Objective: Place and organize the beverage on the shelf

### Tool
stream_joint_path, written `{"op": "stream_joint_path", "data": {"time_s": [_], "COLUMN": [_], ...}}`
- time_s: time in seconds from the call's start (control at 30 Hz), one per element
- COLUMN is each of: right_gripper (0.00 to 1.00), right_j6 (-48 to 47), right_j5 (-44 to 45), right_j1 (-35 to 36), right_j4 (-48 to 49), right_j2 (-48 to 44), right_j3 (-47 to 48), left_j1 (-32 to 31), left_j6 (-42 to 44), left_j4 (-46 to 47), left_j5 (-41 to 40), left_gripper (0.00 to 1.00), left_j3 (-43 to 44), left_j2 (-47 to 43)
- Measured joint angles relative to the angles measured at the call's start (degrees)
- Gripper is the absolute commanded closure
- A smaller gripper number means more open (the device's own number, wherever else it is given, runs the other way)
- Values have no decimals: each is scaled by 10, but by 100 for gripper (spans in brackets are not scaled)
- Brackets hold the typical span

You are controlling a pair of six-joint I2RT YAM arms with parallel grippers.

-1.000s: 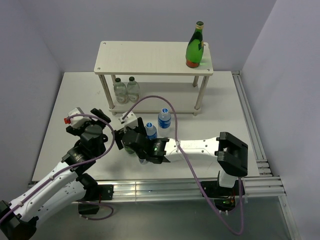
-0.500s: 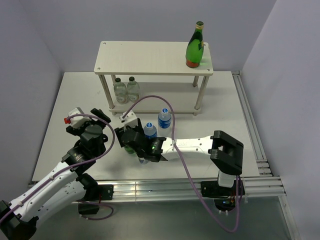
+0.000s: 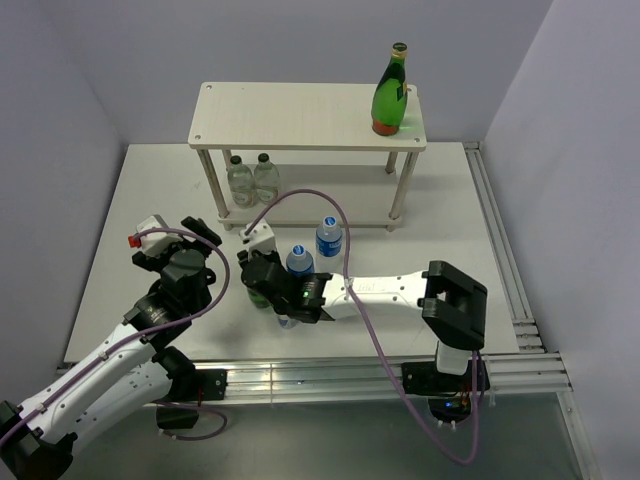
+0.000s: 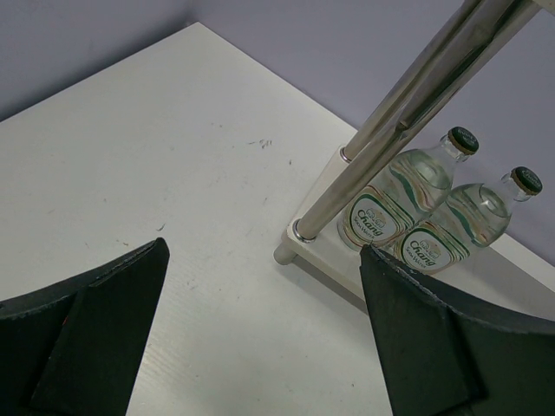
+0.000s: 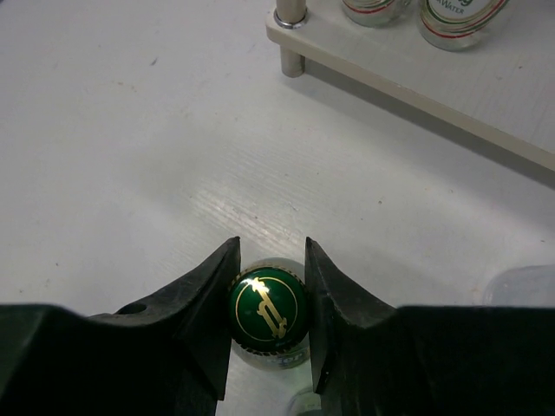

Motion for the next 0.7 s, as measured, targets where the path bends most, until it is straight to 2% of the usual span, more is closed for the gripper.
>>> {"op": "stream_joint_path", "data": {"time_s": [0.13,0.27,0.5,0.7], "right_gripper": [100,100,100,100], "right_j6": [-8,-35,-94,-161], "right_j5": [1,5,9,25], "right_j1": [0,-2,-31,-109], "right_j4": [-50,-156,-219,-229], "right_j2": [-9,-31,-110,-137], "right_j3": [15,71,244,423], "left_j1": [0,0,0,0], "left_j6": [0,0,0,0], "left_j4": [0,0,-2,-2], "left_j5": [0,0,0,0], "left_gripper": [1,1,1,1], "left_j3": [0,0,0,0], "left_j2": [0,0,0,-3]}}
